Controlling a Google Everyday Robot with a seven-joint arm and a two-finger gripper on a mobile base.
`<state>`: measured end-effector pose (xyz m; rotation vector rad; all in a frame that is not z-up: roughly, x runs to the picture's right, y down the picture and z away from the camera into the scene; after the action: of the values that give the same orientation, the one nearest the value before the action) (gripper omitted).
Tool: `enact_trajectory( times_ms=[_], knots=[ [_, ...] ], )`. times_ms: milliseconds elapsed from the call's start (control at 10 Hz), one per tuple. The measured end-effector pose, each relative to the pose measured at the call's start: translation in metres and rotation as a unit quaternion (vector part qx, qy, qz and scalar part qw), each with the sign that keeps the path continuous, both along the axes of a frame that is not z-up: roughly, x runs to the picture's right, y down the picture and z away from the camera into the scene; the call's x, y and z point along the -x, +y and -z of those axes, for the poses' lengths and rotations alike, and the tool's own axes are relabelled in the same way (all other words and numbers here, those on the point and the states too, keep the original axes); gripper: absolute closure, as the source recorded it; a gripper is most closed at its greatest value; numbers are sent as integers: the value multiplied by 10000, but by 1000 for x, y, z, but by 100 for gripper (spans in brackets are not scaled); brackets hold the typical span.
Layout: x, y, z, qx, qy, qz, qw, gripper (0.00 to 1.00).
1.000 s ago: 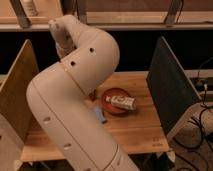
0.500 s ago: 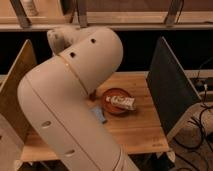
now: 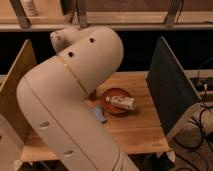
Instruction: Place the eraser in the ceramic cup
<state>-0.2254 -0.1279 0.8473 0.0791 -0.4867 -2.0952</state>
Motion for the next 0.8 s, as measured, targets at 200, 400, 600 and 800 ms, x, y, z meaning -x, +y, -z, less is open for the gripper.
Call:
enact_trajectory(
  times_ms=[200, 400, 600, 800],
  knots=[
    [2, 10, -7, 79, -33, 38, 10000, 100],
    [1, 15, -15, 102, -39, 108, 9999, 100],
    [-1, 12, -21, 66, -30, 190, 9998, 100],
    [-4, 11, -27, 46, -32, 245, 9997, 100]
  ],
)
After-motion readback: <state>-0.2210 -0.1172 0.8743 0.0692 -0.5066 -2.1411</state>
